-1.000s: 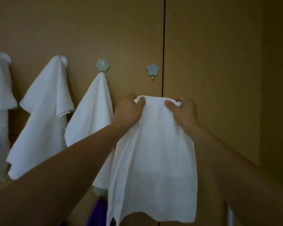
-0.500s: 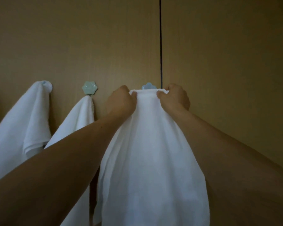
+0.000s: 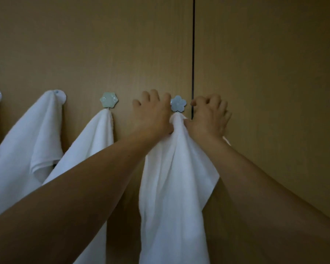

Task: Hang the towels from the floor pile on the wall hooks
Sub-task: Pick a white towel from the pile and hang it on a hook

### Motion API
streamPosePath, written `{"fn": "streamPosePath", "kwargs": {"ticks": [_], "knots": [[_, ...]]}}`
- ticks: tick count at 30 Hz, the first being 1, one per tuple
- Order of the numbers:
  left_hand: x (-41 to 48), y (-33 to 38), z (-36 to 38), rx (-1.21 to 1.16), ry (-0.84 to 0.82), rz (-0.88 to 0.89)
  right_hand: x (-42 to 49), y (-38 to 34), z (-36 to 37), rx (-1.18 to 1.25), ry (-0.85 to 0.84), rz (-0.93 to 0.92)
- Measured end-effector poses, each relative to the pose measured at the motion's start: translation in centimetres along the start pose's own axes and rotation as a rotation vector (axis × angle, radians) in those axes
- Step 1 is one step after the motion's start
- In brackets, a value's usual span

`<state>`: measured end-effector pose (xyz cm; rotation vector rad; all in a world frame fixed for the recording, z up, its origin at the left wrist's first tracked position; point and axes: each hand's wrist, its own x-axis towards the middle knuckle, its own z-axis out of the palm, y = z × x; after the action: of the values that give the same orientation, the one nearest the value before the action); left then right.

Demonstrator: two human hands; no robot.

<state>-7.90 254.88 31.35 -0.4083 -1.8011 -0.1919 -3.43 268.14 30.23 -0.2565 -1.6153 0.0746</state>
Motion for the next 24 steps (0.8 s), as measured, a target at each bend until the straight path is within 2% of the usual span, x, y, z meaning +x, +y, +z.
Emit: {"fn": "streamPosePath", "kwargs": {"ticks": [1,3,5,8,11,16,21,24], "knots": [[-0.4,0.4,0.1,0.076,0.090,0.103,-0.3,-0.1,0.0,-0.001,0.009,-0.068],[-1.2,0.7,0.6,0.089,0.113,0.250,-0.9,-0.2,0.3,0.059,-0.064,-0.136],[-1.8,0.3,1.5,0.023,0.034,0.303,-1.4,0.1,0.3,0.196,-0.173,-0.112],[-2.6,-0.1,1.6,-0.234,-0.075,0.274,-1.9,0.3,0.3,0.339,-0.272,-0.052],[-3.4,0.3,0.9,-0.591,-0.191,0.143,-2.5,0.1,0.0,0.406,-0.340,-0.019],[-4.7,0.6,0.4,-0.674,-0.314,0.050,-3.2,0.0,-1.2,0.574,-0.514,0.129],[-5.4,0.9,-0.2,-0.963,-0.503,-0.336,-4.3,-0.4,-1.6,0.689,-0.693,0.311],[-7.2,1.3,0.3,-1.178,-0.571,-0.530,-5.7,-0.2,-1.1,0.713,-0.687,0.340]]}}
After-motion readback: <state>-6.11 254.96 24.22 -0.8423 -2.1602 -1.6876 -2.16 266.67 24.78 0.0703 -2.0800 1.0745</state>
